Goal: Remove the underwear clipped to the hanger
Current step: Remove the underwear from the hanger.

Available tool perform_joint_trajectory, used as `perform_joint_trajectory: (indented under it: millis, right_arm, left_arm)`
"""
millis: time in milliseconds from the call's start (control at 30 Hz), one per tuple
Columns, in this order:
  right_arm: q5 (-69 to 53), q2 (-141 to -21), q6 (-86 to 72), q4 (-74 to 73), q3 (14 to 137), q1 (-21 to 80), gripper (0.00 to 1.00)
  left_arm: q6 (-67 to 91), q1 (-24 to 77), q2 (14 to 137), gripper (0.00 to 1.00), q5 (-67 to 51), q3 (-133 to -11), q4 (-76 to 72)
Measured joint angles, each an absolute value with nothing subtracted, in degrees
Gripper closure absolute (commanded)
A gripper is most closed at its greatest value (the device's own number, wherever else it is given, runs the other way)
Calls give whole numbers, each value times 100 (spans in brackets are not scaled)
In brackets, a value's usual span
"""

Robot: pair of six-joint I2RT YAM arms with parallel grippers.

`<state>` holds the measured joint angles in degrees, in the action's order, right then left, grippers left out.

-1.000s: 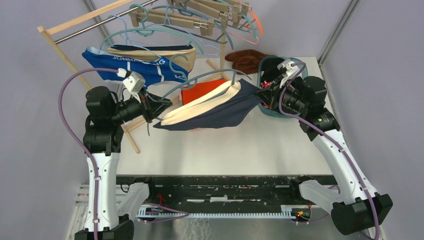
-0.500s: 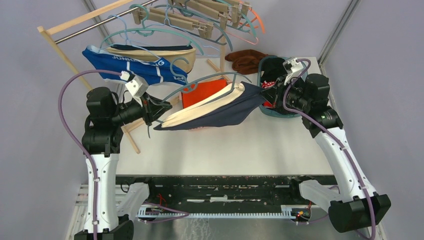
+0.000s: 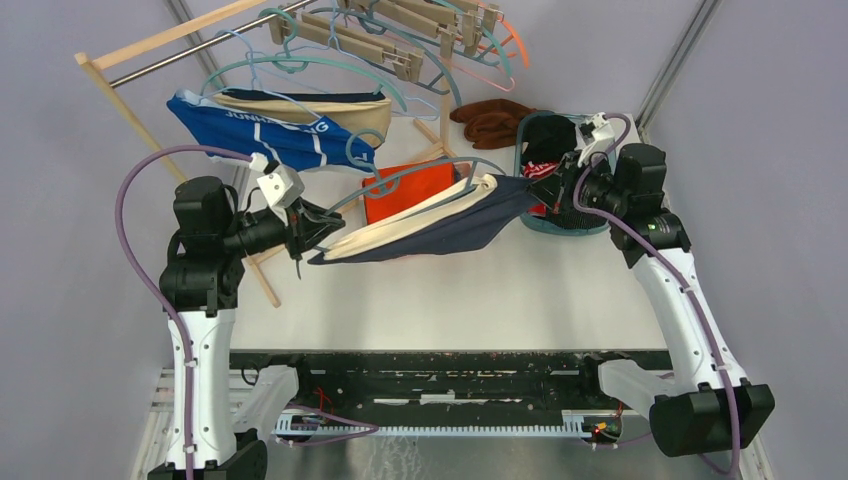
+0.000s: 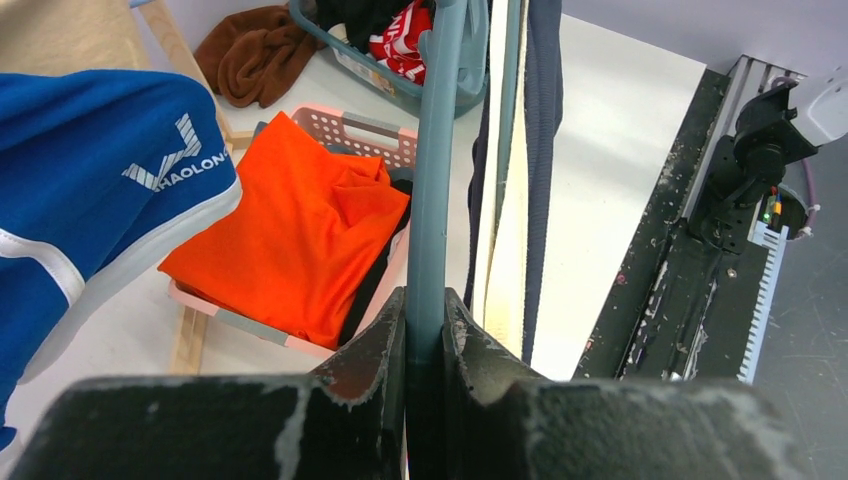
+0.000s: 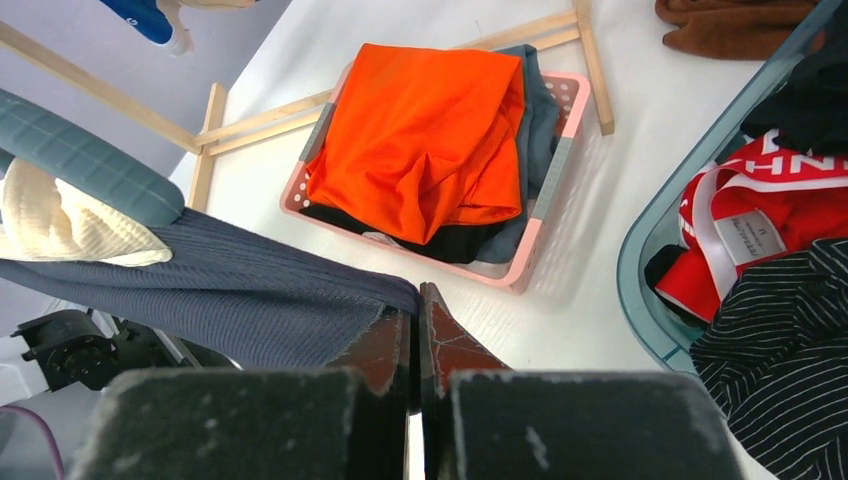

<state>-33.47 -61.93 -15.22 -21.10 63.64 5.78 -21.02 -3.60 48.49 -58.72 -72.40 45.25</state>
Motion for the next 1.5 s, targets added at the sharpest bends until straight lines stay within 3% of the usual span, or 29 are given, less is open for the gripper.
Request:
perform_joint_trajectory:
  millis: [200, 433, 933, 1133, 1267, 1500]
  right_arm:
    - [-3946, -6213, -1485, -2169, 6366, 419, 92]
    - [-4696, -6672, -893, -2198, 6556, 764, 68]
    - [-5308, -6641, 211, -2104, 6578, 1426, 36]
    - [-5714, -6267, 163, -1579, 6337, 1426, 33]
    - [-5948, -5964, -154, -1031, 6034, 1426, 36]
    - [-5937, -5992, -1098, 91, 5682, 1426, 61]
  left_arm:
    - [-2158, -360, 4849, 97, -6038, -7249, 4587]
    - [-1831, -384, 4904, 97, -6265, -7249, 4217]
    - [-1428, -416, 4836, 97, -6626, -7192, 3968]
    - [-1409, -419, 4805, 97, -6663, -7098, 3903]
    - [-1343, -419, 4803, 97, -6670, -7019, 3859]
    - [-1260, -443, 4786, 97, -6807, -7000, 3743]
